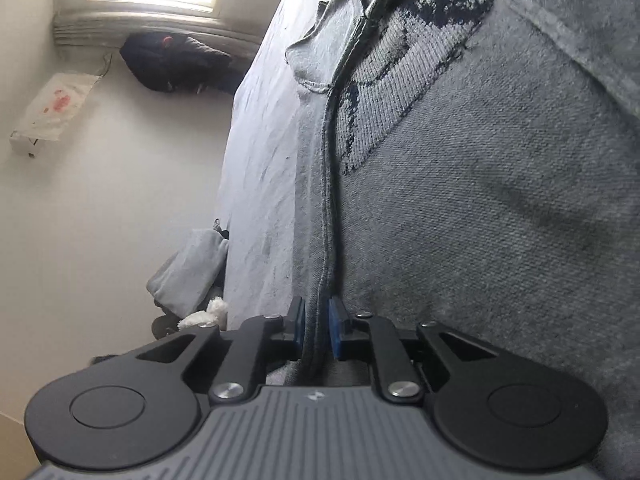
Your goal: Fold clothes
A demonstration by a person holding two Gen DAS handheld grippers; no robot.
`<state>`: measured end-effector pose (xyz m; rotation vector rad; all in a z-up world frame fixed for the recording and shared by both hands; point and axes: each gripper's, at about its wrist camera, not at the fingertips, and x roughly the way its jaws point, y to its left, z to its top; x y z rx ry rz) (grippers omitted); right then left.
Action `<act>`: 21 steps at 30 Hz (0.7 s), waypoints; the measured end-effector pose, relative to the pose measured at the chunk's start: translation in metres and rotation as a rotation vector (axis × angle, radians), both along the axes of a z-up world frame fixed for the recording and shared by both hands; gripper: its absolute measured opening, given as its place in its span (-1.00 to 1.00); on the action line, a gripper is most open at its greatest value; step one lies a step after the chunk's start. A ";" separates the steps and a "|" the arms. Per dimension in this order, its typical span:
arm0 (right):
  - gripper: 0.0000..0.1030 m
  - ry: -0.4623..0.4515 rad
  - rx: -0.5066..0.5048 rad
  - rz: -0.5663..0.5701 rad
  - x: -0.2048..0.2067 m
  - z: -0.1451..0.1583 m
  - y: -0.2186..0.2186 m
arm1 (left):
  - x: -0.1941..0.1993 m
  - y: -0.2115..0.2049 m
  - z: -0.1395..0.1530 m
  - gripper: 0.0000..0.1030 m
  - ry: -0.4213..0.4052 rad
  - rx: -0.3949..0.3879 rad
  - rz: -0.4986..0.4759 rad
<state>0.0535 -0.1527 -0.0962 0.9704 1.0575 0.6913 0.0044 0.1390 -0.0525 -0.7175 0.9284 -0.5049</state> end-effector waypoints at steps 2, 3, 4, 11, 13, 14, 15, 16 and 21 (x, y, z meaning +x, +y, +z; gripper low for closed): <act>-0.71 -0.003 -0.009 0.006 -0.002 0.001 0.000 | -0.006 -0.009 0.008 -0.38 -0.035 0.061 -0.050; -0.70 -0.004 -0.014 0.008 -0.002 0.002 0.000 | -0.008 -0.014 0.009 -0.38 -0.044 0.091 -0.074; -0.69 -0.008 -0.018 0.012 -0.004 0.003 0.001 | -0.010 -0.018 0.009 -0.38 -0.046 0.115 -0.089; -0.60 -0.022 -0.029 0.032 -0.013 0.006 0.004 | -0.014 -0.016 -0.009 -0.87 0.026 0.141 -0.043; -0.59 -0.023 -0.028 0.037 -0.015 0.006 0.003 | -0.011 -0.002 -0.017 -0.92 0.080 0.040 0.014; -0.57 -0.024 -0.026 0.039 -0.016 0.006 0.004 | -0.010 0.007 -0.023 -0.93 0.112 -0.041 0.044; -0.55 -0.026 -0.022 0.042 -0.017 0.006 0.004 | -0.010 0.014 -0.028 -0.94 0.139 -0.113 0.072; -0.50 -0.028 -0.018 0.046 -0.017 0.006 0.005 | -0.010 0.020 -0.033 -0.94 0.157 -0.162 0.096; -0.38 -0.025 0.017 0.064 -0.019 0.006 0.014 | -0.011 0.030 -0.052 -0.94 0.230 -0.379 0.145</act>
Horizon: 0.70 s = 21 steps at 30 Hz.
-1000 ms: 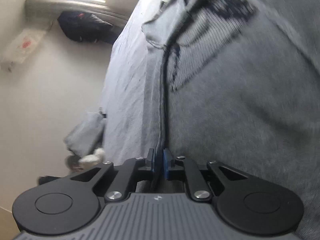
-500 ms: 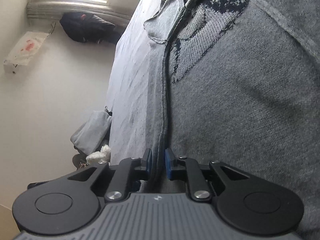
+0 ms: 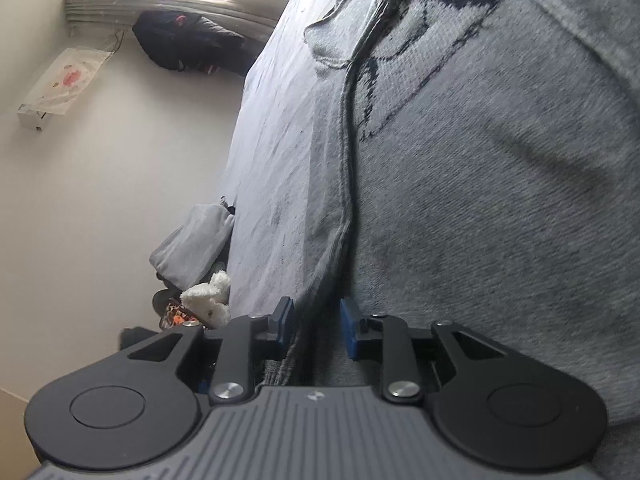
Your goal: Fold clothes
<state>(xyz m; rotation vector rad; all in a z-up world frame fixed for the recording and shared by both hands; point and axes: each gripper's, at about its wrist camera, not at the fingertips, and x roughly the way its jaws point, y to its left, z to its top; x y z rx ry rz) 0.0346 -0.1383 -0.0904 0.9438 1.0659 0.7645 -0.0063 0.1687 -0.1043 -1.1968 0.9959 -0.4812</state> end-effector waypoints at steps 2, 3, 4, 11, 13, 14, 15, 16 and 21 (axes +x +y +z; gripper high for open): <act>-0.37 0.006 0.023 0.005 -0.001 0.000 0.003 | -0.001 0.002 -0.002 -0.95 0.006 -0.031 0.004; -0.37 0.007 0.026 0.004 -0.002 0.000 0.004 | -0.002 0.002 -0.003 -0.95 0.009 -0.043 0.006; -0.37 0.010 0.033 0.003 -0.002 0.000 0.004 | -0.002 0.002 -0.005 -0.94 0.016 -0.057 0.010; -0.36 0.073 0.142 0.001 -0.011 -0.011 -0.004 | -0.006 0.001 -0.018 -0.94 0.063 -0.142 0.033; -0.36 0.065 0.145 0.019 -0.016 -0.010 -0.004 | -0.006 -0.002 -0.018 -0.94 0.067 -0.141 0.029; -0.36 0.056 0.137 0.031 -0.019 -0.009 -0.003 | -0.006 -0.004 -0.018 -0.94 0.067 -0.140 0.027; -0.36 0.047 0.129 0.044 -0.021 -0.007 -0.002 | -0.005 -0.005 -0.017 -0.94 0.066 -0.138 0.024; -0.37 0.036 0.118 0.057 -0.023 -0.006 0.000 | -0.005 -0.007 -0.016 -0.94 0.062 -0.138 0.021; -0.81 -0.008 0.072 0.072 -0.032 0.001 0.001 | -0.002 -0.014 -0.008 -0.93 0.038 -0.079 0.003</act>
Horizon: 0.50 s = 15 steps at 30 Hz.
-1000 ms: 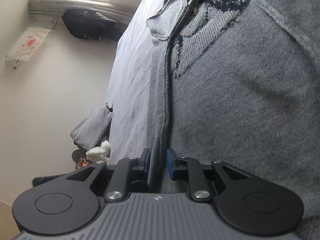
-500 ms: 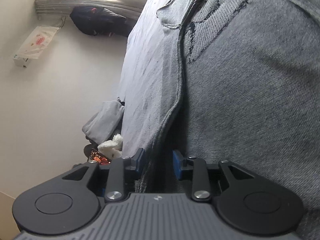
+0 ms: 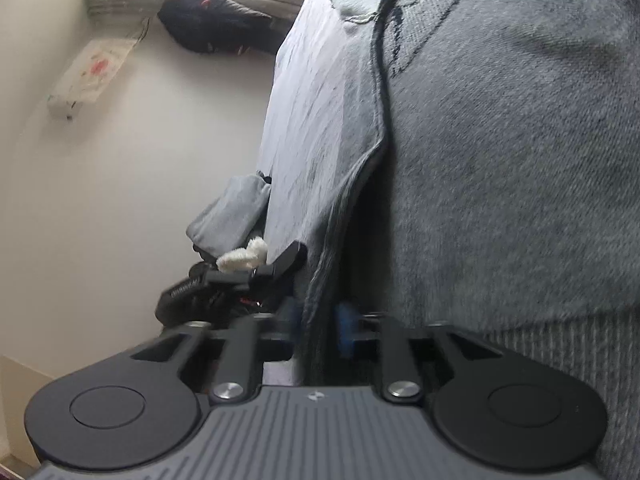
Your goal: Fold clothes
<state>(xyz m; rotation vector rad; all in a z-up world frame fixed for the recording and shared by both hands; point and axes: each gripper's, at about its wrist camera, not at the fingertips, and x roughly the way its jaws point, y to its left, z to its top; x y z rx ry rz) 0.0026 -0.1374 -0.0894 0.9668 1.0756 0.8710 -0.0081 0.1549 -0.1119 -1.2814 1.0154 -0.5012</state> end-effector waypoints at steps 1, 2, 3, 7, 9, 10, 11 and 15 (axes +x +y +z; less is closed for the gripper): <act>-0.83 -0.016 -0.027 -0.008 -0.003 0.004 -0.001 | 0.000 0.000 0.004 -0.93 -0.014 0.036 -0.003; -0.84 -0.037 -0.073 -0.007 -0.006 0.010 -0.002 | 0.000 -0.001 0.008 -0.93 -0.027 0.071 -0.006; -0.84 -0.058 -0.123 -0.004 -0.009 0.016 -0.001 | 0.000 -0.001 0.012 -0.93 -0.046 0.102 -0.008; -0.77 -0.126 -0.269 0.015 -0.020 0.030 0.001 | 0.001 -0.002 0.032 -0.72 -0.148 0.187 -0.019; -0.77 -0.092 -0.275 0.025 -0.020 0.024 0.000 | 0.004 -0.007 0.035 -0.67 -0.180 0.216 -0.037; -0.77 -0.063 -0.256 0.035 -0.020 0.019 -0.001 | 0.006 -0.012 0.036 -0.67 -0.190 0.227 -0.054; -0.76 -0.039 -0.234 0.045 -0.020 0.016 -0.002 | 0.008 -0.018 0.035 -0.67 -0.196 0.245 -0.073; -0.74 -0.007 -0.190 0.094 -0.024 0.014 -0.001 | 0.014 -0.036 0.027 -0.67 -0.182 0.314 -0.142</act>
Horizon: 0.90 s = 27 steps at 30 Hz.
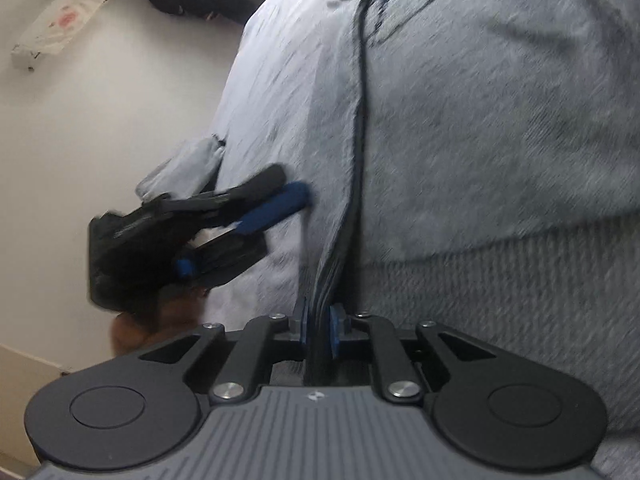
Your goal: Fold clothes
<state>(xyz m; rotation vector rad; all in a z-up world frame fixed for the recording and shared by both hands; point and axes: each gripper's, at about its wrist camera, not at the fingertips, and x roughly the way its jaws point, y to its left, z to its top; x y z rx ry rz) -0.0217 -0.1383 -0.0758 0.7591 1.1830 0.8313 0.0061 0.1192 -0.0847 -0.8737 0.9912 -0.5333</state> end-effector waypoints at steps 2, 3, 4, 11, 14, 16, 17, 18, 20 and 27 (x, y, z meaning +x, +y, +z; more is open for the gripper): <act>-0.82 -0.028 -0.040 0.037 -0.005 0.006 0.003 | 0.001 -0.005 -0.002 -0.67 0.005 0.018 -0.016; -0.83 -0.047 -0.070 0.051 -0.007 0.010 0.005 | 0.001 -0.006 0.000 -0.67 -0.005 0.015 -0.020; -0.84 -0.067 -0.087 0.068 -0.009 0.016 0.004 | 0.001 -0.007 0.003 -0.67 -0.023 0.009 -0.024; -0.85 -0.112 -0.147 0.090 -0.011 0.031 -0.017 | 0.002 -0.016 0.013 -0.53 -0.084 0.038 -0.060; -0.79 -0.058 -0.113 0.070 -0.007 0.027 -0.022 | 0.003 -0.019 0.015 -0.50 -0.101 0.046 -0.071; -0.76 -0.051 -0.140 0.059 -0.005 0.028 -0.022 | 0.004 -0.022 0.016 -0.47 -0.104 0.077 -0.074; -0.75 -0.052 -0.148 0.054 -0.006 0.027 -0.021 | 0.005 -0.024 0.016 -0.46 -0.099 0.107 -0.074; -0.75 -0.052 -0.150 0.049 -0.008 0.025 -0.020 | 0.005 -0.026 0.015 -0.46 -0.094 0.138 -0.075; -0.69 -0.068 -0.156 0.041 -0.010 0.026 -0.019 | 0.005 -0.028 0.015 -0.46 -0.095 0.149 -0.078; -0.43 -0.176 -0.181 0.041 -0.012 0.048 -0.029 | -0.010 -0.009 0.034 -0.41 -0.192 0.115 -0.050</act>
